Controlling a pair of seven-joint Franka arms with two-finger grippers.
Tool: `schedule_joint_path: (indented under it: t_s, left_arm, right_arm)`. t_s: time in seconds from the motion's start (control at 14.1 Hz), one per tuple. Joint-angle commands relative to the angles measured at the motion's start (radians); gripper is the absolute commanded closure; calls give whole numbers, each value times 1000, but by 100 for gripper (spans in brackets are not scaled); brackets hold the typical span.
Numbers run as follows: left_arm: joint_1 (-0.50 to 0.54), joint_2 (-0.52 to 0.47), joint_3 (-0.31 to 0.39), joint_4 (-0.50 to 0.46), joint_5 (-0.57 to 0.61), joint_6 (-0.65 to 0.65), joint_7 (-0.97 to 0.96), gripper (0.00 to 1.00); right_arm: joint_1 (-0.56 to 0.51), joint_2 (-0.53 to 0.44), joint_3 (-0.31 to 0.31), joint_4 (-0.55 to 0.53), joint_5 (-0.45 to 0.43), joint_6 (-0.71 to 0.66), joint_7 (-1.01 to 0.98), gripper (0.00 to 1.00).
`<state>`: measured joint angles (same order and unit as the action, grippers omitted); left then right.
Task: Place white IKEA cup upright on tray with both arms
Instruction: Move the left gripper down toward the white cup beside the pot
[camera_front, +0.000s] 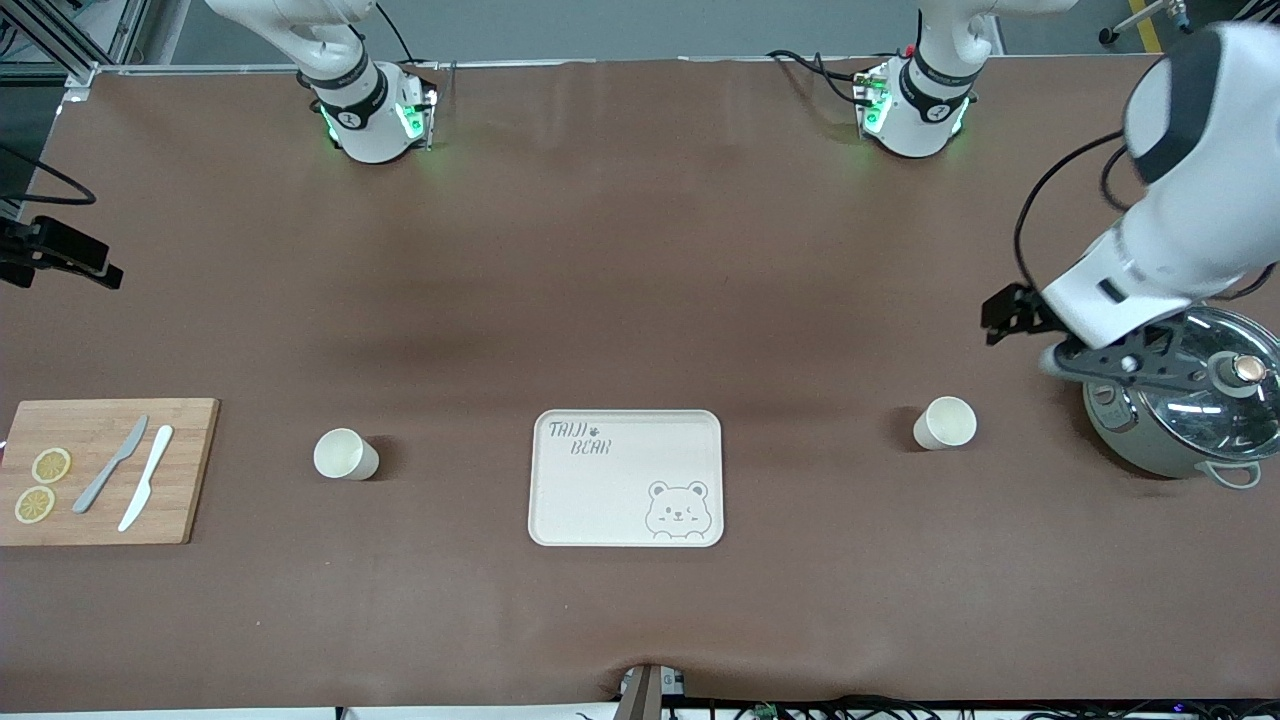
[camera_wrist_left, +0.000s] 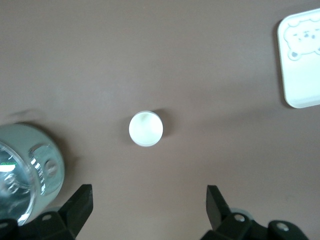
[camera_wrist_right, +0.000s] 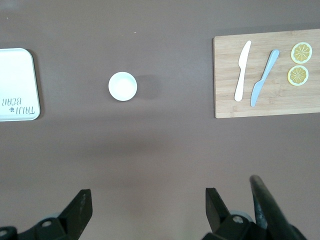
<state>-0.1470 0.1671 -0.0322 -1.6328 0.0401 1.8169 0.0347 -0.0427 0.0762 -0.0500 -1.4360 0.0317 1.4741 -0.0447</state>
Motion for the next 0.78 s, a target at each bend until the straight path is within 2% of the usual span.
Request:
schedule_joint_path:
  t_s: [0.0, 0.21, 0.57, 0.71]
  left_arm:
    - [7, -81, -3, -243, 1, 198, 7, 0]
    - [46, -52, -3, -332, 1, 339, 56, 0]
    - [110, 54, -3, -381, 1, 534, 143, 0]
    - [136, 90, -5, -427, 1, 652, 186, 0]
  right_arm:
    - [6, -6, 1, -8, -16, 6, 19, 0]
    - [1, -1, 1, 0, -16, 6, 19, 0]
    - [-2, 8, -1, 0, -16, 6, 19, 0]
    - [-5, 8, -1, 6, -18, 5, 11, 0]
